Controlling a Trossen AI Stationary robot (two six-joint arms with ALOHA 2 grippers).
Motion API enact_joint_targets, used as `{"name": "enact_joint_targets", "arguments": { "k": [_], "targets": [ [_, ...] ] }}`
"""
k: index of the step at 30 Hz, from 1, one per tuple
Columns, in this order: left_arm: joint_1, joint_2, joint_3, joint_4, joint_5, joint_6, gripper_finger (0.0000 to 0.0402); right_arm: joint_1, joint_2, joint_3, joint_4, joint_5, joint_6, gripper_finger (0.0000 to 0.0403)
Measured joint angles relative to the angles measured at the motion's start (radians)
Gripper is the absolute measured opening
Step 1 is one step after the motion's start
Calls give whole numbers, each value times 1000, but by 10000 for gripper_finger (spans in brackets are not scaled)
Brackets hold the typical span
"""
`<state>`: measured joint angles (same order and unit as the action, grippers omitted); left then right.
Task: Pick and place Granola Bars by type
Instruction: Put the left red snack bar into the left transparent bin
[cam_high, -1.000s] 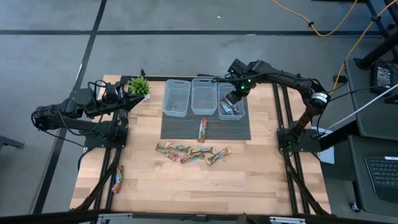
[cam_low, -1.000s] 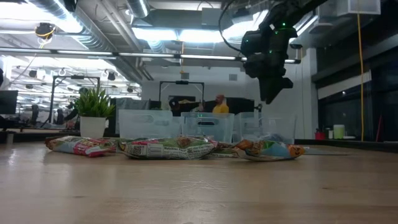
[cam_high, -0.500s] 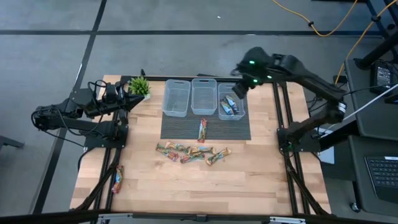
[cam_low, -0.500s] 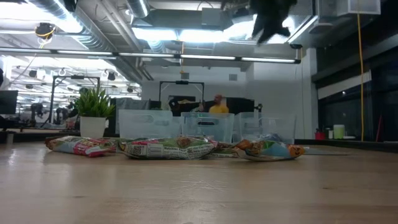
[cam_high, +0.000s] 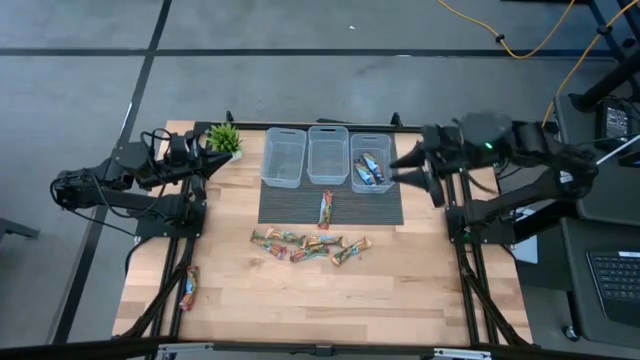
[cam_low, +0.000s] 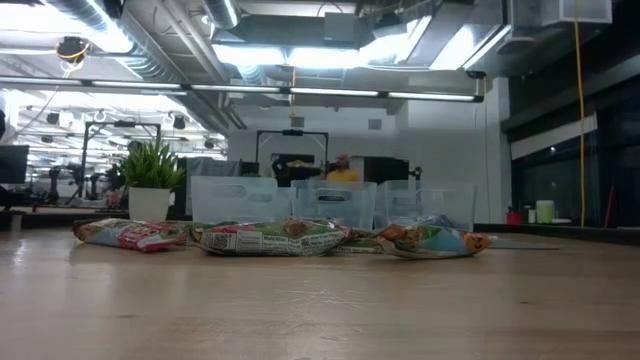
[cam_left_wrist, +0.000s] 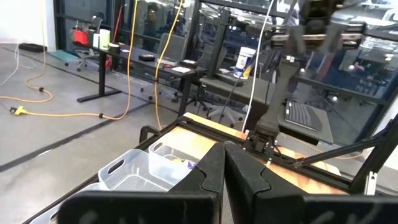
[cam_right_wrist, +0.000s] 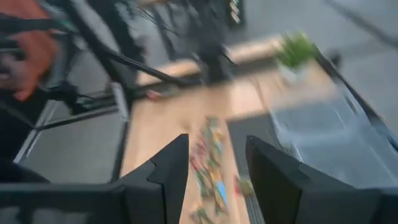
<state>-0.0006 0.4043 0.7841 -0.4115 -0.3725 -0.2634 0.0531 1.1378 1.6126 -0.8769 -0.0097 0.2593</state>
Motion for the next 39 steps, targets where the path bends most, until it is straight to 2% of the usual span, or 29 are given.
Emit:
{"name": "enact_joint_targets", "arguments": {
  "k": [3, 6, 11, 15, 18, 25, 29, 35, 39],
  "targets": [
    [0, 9, 0, 10, 5, -8, 4, 100, -34, -80, 148, 61, -68, 162],
    [0, 30, 0, 34, 72, -11, 5, 151, -78, -199, 288, 131, -81, 162],
    [0, 120, 0, 93, 194, -12, 16, 178, -169, -443, 490, 175, -30, 162],
    [0, 190, 0, 131, 198, -12, 37, 180, -244, -608, 691, 177, -34, 162],
    [0, 238, 0, 137, 189, -26, 60, 180, -280, -681, 773, 183, -63, 162],
    [0, 345, 30, 145, 220, -47, 136, 179, -310, -705, 796, 220, -161, 162],
    [-5, 408, 84, 44, 236, -61, 174, 179, -311, -700, 800, 220, -212, 162],
    [-12, 514, 118, -235, 361, -196, 189, 178, -310, -699, 814, 220, -245, 162],
    [-33, 576, 118, -293, 423, -224, 187, 178, -310, -699, 805, 220, -252, 162]
  ]
}}
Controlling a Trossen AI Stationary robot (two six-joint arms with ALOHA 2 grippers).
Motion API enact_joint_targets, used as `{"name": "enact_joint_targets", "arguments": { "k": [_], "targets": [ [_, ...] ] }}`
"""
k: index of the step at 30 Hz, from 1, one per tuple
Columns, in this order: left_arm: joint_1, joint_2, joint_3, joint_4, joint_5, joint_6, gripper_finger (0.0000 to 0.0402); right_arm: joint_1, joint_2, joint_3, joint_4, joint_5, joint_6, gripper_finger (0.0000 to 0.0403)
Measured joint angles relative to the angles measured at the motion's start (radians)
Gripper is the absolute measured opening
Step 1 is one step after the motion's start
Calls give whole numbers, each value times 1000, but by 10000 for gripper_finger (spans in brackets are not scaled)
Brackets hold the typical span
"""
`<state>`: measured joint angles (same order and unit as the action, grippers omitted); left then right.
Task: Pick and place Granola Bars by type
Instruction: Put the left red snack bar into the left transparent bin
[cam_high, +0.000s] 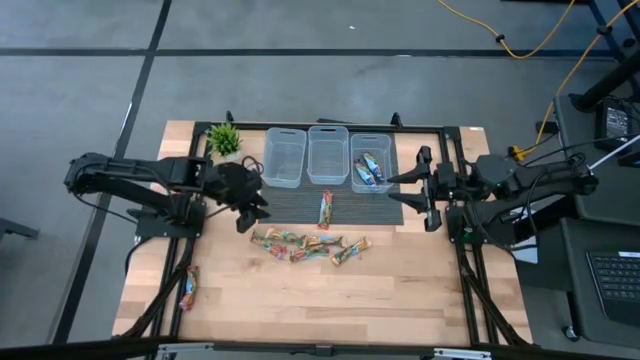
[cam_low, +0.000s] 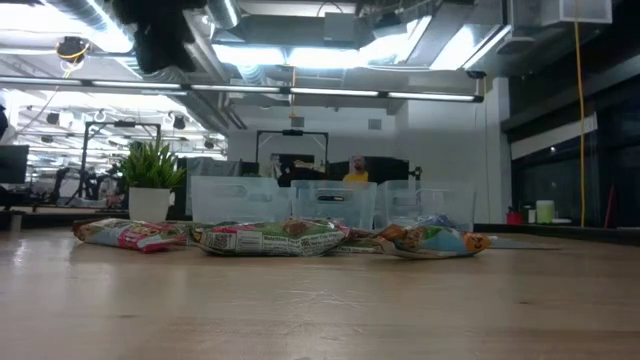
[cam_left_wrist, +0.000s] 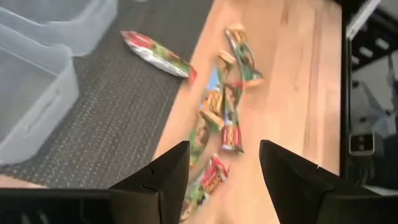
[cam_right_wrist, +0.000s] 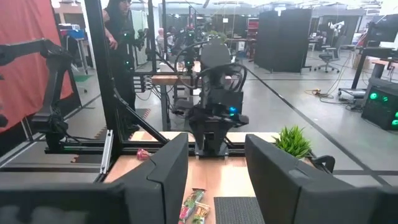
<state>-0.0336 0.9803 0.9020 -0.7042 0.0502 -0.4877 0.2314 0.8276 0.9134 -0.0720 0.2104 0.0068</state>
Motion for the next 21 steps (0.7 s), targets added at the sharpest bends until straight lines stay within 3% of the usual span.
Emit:
{"name": "enact_joint_targets", "arguments": {
  "k": [13, 21],
  "targets": [
    [-123, 115, -20, -155, -75, -82, 198, 0, 0, 1, 2, 0, -8, 162],
    [-124, 189, -102, -165, 54, -119, 240, 0, 1, 2, 1, 0, 38, 162]
  ]
}}
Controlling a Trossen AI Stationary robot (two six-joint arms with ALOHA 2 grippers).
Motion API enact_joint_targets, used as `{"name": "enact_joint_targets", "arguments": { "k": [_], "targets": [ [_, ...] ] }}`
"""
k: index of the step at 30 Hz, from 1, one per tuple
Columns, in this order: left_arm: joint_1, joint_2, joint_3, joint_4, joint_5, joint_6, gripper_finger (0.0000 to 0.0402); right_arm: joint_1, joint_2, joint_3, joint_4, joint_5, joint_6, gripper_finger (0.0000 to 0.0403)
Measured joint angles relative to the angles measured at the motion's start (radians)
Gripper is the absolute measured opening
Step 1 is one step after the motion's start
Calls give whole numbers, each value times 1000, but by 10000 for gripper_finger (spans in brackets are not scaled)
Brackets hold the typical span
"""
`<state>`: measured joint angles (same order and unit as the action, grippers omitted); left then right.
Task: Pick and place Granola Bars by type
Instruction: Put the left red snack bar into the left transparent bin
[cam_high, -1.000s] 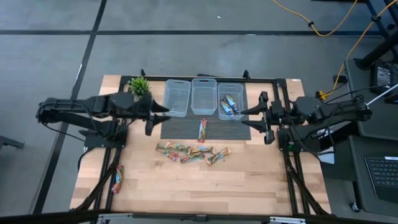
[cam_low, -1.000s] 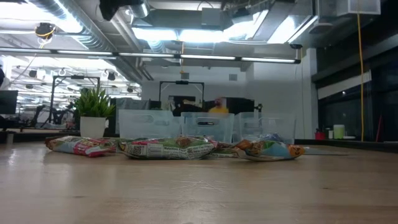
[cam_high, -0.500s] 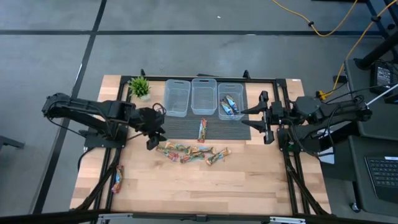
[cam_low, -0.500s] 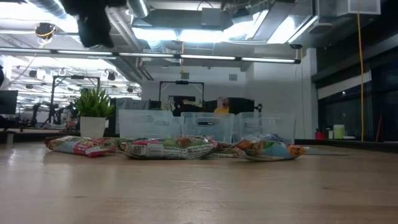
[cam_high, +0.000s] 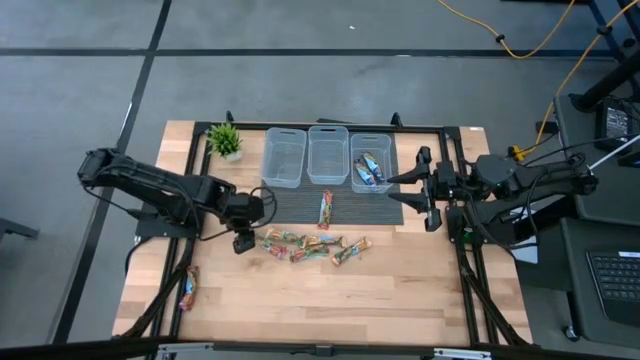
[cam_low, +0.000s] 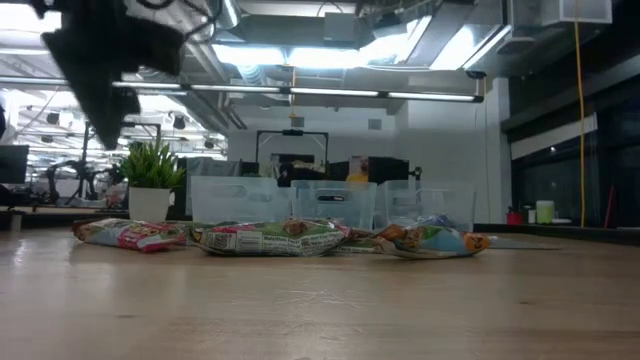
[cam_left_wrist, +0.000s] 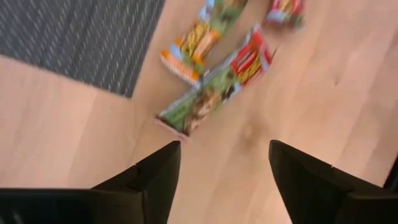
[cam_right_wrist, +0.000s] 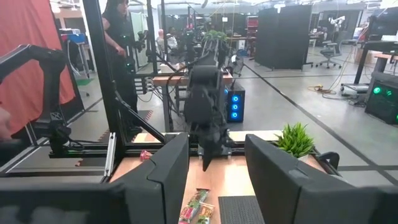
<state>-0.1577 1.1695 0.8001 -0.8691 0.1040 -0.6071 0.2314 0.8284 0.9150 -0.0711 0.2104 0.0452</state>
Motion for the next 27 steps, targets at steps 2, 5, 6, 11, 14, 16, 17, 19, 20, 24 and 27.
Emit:
{"name": "enact_joint_targets", "arguments": {
  "k": [2, 5, 6, 11, 14, 16, 17, 19, 20, 24, 27],
  "targets": [
    [0, 17, -12, 2, 6, 0, 252, 0, 0, 0, -1, 0, 0, 162],
    [0, 37, -21, 16, 10, 4, 267, 0, 0, 0, -6, 0, 1, 162],
    [0, 44, -26, 25, 9, 7, 271, 0, 0, 0, -9, 0, 1, 162],
    [-2, 107, -58, 62, 49, 45, 294, 0, 0, 0, -20, 0, 0, 162],
    [-10, 157, -56, 69, 20, 104, 305, 0, 0, 0, -31, 0, 0, 162],
    [-17, 185, -56, 90, -30, 130, 309, 0, 0, 0, -33, 0, 0, 162],
    [-19, 200, -55, 103, -50, 145, 310, 0, 0, 0, -33, 0, 0, 162],
    [-19, 228, -54, 118, -85, 168, 310, 0, 0, 0, -34, 0, 0, 162],
    [-19, 240, -54, 124, -95, 179, 310, 0, 0, 0, -37, 0, 0, 162],
    [-19, 267, -54, 158, -82, 210, 310, 0, 0, 0, -50, 0, 4, 162],
    [-23, 280, -54, 175, -78, 222, 310, 0, 0, 0, -76, 0, 19, 162]
  ]
}}
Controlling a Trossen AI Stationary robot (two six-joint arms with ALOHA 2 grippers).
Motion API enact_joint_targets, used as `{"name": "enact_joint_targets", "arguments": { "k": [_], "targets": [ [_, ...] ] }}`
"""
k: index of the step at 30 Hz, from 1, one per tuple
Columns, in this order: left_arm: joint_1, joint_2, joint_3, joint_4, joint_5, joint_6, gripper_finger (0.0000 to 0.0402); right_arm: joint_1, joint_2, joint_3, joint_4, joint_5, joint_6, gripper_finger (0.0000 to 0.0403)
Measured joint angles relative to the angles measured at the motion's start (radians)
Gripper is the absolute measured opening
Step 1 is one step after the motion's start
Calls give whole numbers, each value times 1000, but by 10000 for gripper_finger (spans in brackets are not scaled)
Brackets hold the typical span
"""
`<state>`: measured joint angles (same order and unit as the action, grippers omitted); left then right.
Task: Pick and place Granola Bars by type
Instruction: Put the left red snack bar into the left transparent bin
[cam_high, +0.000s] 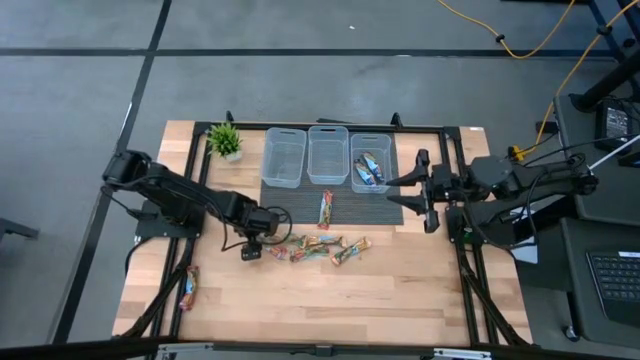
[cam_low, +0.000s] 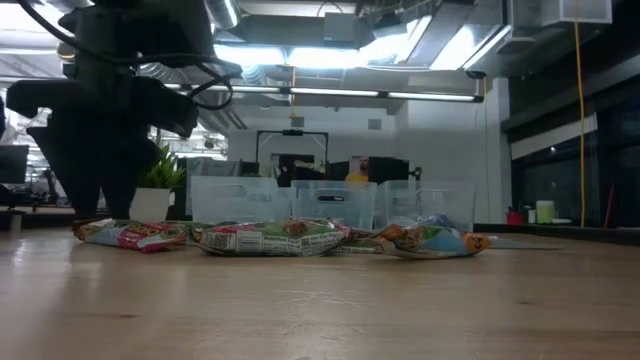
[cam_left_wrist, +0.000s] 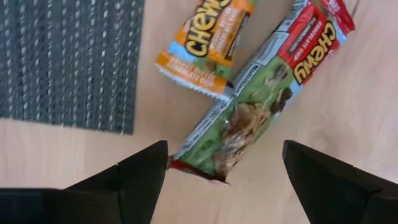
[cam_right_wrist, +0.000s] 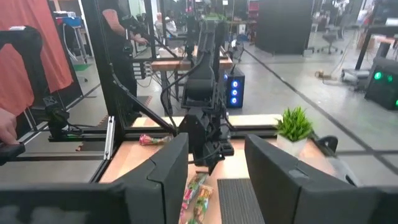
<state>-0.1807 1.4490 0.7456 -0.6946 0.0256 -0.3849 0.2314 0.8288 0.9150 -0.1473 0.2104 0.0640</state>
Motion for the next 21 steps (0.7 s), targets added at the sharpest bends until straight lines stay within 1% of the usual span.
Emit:
{"name": "enact_joint_targets", "arguments": {
  "k": [3, 8, 13, 17, 21],
  "targets": [
    [-2, 24, 0, 35, 3, 32, 310, 0, 0, 0, -16, 0, 11, 162],
    [-2, 84, 1, 89, 48, 51, 310, 0, 0, 0, -12, 0, 10, 162],
    [-3, 118, 6, 85, 61, 50, 305, 0, 0, 0, -5, 0, 9, 162],
    [-3, 121, 5, 83, 54, 37, 282, 0, 0, 0, -2, 0, 8, 162],
    [-3, 122, 4, 80, 41, 4, 240, 0, 0, 0, -2, 0, 6, 162]
  ]
}}
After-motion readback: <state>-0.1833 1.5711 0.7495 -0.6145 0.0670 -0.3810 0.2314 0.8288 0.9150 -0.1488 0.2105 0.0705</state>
